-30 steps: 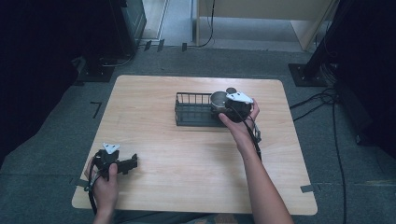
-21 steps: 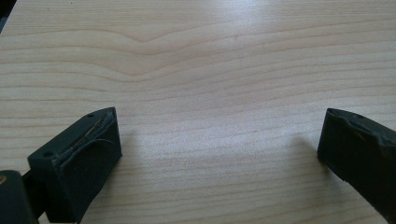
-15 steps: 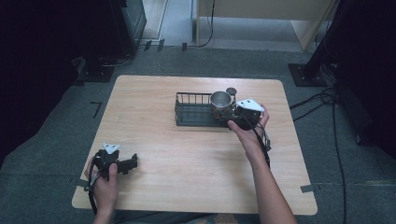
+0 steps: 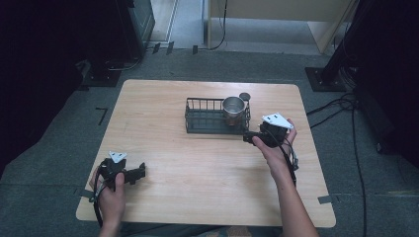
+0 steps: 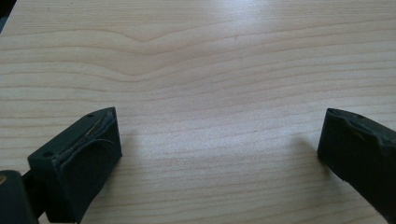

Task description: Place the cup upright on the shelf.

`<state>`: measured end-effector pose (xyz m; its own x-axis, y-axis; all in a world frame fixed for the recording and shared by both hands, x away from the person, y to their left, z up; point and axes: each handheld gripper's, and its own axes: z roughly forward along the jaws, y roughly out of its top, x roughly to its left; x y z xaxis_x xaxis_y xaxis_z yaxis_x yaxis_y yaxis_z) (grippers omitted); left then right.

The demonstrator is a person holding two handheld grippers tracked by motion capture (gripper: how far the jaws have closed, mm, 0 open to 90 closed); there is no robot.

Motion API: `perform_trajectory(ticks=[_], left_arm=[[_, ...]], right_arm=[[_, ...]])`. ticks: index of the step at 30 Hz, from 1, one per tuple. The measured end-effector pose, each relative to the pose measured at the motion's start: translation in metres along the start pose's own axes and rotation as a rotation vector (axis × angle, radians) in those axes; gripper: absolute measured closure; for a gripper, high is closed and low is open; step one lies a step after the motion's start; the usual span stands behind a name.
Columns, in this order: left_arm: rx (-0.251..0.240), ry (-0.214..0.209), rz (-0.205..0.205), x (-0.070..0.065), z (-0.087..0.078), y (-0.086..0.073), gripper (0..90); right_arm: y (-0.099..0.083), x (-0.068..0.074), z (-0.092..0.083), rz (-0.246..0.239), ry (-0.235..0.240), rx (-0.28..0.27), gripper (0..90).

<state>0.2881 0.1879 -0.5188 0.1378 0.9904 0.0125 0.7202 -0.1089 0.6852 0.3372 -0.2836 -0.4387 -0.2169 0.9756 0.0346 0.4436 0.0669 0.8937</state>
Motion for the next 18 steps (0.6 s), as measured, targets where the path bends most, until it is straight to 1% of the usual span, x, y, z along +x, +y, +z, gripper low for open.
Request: perform_trajectory(ticks=[5, 12, 18], left_arm=[[0.0, 0.0, 0.0, 0.0, 0.0, 0.0, 0.0], [0.0, 0.0, 0.0, 0.0, 0.0, 0.0, 0.0], [0.0, 0.0, 0.0, 0.0, 0.0, 0.0, 0.0]], right_arm=[[-0.009, -0.006, -0.008, 0.0, -0.011, 0.01, 0.0], [-0.024, -0.016, -0.018, 0.015, -0.026, 0.022, 0.0], [-0.033, -0.023, -0.025, 0.02, -0.041, 0.03, 0.0]])
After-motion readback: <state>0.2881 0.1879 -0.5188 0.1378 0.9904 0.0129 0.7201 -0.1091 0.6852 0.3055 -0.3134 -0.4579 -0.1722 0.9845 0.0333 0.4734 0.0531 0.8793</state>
